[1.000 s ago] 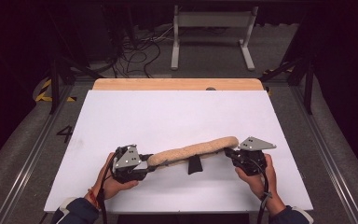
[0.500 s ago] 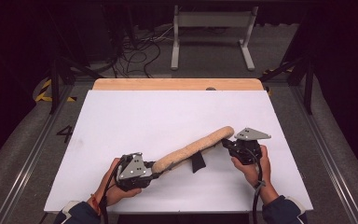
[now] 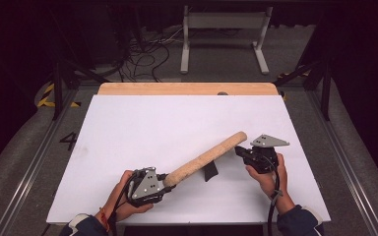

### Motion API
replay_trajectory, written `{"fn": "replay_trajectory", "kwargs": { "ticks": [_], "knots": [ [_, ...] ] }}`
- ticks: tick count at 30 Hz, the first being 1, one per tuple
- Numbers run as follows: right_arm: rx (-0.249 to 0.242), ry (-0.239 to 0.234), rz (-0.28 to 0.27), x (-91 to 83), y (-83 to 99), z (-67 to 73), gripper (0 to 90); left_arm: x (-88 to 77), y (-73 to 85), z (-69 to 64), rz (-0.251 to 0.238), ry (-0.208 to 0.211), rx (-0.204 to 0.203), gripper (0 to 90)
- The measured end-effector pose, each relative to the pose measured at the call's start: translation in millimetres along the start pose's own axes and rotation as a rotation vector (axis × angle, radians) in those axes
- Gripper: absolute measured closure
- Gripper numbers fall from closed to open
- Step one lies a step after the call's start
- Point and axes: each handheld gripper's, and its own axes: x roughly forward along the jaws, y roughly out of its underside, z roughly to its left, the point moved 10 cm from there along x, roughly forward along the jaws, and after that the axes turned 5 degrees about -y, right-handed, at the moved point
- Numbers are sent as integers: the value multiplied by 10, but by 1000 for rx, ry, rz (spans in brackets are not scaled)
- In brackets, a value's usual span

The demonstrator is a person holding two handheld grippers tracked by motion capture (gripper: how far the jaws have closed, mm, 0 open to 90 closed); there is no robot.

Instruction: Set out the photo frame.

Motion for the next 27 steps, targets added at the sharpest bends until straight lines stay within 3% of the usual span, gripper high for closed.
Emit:
{"fn": "replay_trajectory", "kwargs": {
  "ticks": [3,8,10,15,20,24,27],
  "knots": [
    [-10,-18,-8,-58,0,68,882,-8,5,8,2,0,-7,643],
    [-4,-55,-54,-192,-86,182,884,-51,-32,6,-38,14,-18,598],
    [-11,-58,-60,-201,-120,214,886,-82,-77,6,-83,27,-49,584],
    [-22,-50,-49,-117,-165,242,889,-103,-127,-15,-108,44,-57,601],
    [-16,-40,-40,-68,-180,206,890,-84,-165,-117,-109,77,-30,628],
    [0,-26,-33,-27,-202,187,889,-59,-193,-186,-101,72,7,626],
    [-1,-17,-19,12,-222,190,890,-37,-213,-222,-104,79,7,626]
  ]
}}
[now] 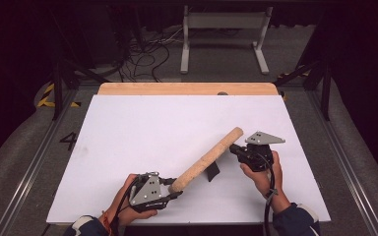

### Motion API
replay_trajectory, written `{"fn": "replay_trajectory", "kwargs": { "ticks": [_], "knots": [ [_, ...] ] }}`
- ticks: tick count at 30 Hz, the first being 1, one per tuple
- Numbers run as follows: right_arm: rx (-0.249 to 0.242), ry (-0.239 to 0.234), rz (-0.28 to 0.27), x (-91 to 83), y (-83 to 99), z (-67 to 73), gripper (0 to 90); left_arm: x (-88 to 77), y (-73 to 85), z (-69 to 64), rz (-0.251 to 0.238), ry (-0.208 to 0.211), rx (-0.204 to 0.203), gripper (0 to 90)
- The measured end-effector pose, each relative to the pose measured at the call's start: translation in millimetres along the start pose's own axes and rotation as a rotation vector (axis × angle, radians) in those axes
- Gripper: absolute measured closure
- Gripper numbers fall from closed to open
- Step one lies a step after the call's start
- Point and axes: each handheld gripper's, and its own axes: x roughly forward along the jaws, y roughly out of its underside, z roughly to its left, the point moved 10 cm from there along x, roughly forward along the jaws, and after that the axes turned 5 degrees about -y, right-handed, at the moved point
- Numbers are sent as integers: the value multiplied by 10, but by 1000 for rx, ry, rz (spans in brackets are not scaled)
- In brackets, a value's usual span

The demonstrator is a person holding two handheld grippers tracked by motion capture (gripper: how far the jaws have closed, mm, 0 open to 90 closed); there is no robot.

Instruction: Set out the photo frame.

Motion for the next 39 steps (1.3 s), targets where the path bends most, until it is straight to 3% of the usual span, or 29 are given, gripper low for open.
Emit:
{"fn": "replay_trajectory", "kwargs": {
  "ticks": [12,13,15,19,23,34,39],
  "knots": [
    [65,12,25,87,-82,-56,805,151,-44,-68,14,19,24,619],
    [89,11,23,66,-81,-50,759,163,-49,-76,15,17,25,619],
    [151,-18,17,8,-89,7,694,170,-45,-85,28,11,25,617],
    [213,-53,13,-44,-114,129,597,191,-60,-96,22,31,23,618],
    [207,-72,4,-77,-146,257,545,216,-69,-109,21,38,22,616],
    [319,-124,-16,-106,-186,338,390,301,-109,-155,26,62,17,578],
    [332,-153,-5,-75,-230,438,341,344,-147,-191,18,73,13,547]
  ]
}}
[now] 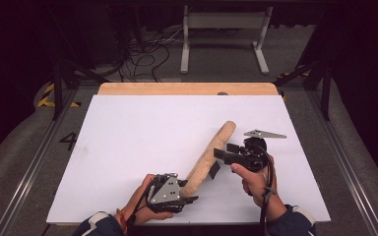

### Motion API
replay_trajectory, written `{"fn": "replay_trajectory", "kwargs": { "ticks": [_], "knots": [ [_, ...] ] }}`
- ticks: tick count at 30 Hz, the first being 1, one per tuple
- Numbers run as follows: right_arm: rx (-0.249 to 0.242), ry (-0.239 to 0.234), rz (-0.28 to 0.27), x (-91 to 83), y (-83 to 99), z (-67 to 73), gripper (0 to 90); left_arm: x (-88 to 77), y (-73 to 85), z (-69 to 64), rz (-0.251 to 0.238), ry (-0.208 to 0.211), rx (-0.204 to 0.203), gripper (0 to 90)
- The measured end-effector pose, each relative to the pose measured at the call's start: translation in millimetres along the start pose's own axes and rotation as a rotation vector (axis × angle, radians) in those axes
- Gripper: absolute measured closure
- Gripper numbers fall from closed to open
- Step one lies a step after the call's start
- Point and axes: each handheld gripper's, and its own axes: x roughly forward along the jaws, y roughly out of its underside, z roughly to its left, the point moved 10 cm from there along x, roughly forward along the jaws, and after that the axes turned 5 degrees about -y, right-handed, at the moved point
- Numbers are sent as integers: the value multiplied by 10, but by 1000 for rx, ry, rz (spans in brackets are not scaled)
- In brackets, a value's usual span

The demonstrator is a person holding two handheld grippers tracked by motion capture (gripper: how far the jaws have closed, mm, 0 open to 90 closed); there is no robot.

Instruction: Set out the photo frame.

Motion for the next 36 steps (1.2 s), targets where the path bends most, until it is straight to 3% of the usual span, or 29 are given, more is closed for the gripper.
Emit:
{"fn": "replay_trajectory", "kwargs": {
  "ticks": [10,13,21,24,29,32,36],
  "knots": [
    [93,14,97,305,51,-55,231,100,-63,-39,-15,11,-34,482],
    [116,-10,128,350,65,-56,247,132,-70,-39,-11,9,-53,461],
    [132,-13,217,417,88,-58,297,245,-124,-66,-10,-8,-76,385],
    [123,-19,240,408,80,-55,317,233,-128,-87,-5,15,-88,364],
    [106,-31,285,401,66,-42,347,-36,-7,-36,0,51,-127,254],
    [82,-43,314,414,49,-42,363,-311,208,137,15,-8,-192,238],
    [51,-49,337,406,28,-34,419,-712,601,445,34,-144,-289,235]
  ]
}}
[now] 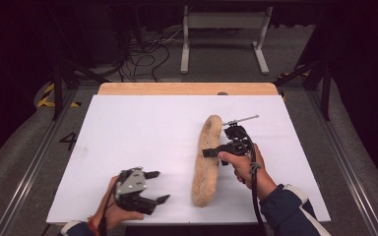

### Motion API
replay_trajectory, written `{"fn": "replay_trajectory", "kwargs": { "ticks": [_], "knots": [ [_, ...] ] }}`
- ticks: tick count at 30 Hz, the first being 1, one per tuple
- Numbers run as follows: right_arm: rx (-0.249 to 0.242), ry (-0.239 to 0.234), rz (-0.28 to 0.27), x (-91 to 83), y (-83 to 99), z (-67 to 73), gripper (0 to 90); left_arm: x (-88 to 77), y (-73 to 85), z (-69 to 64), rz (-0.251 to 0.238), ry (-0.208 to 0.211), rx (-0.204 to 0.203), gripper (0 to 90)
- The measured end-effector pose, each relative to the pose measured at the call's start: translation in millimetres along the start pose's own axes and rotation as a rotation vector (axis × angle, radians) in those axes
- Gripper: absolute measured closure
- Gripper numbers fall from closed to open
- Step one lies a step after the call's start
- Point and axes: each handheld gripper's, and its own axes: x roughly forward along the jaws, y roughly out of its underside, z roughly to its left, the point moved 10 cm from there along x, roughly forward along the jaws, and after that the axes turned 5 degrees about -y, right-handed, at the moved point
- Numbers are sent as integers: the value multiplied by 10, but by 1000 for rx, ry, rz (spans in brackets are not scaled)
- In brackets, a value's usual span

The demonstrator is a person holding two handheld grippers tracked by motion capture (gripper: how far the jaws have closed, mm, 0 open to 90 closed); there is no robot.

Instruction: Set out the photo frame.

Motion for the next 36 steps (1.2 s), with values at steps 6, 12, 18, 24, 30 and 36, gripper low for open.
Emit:
{"fn": "replay_trajectory", "kwargs": {
  "ticks": [6,12,18,24,30,36],
  "knots": [
    [-46,18,21,-28,-22,22,505,-333,330,453,11,-120,-127,231],
    [-137,53,97,-34,-74,29,554,-438,573,646,47,-155,-205,231],
    [-200,26,118,-27,-146,22,623,-365,588,540,84,-108,-181,237],
    [-313,-33,191,18,-188,85,636,-308,552,475,85,-89,-159,236],
    [-462,-91,264,133,-184,280,645,-318,510,451,63,-69,-160,234],
    [-562,-125,293,170,-180,359,649,-294,470,445,56,-56,-154,232]
  ]
}}
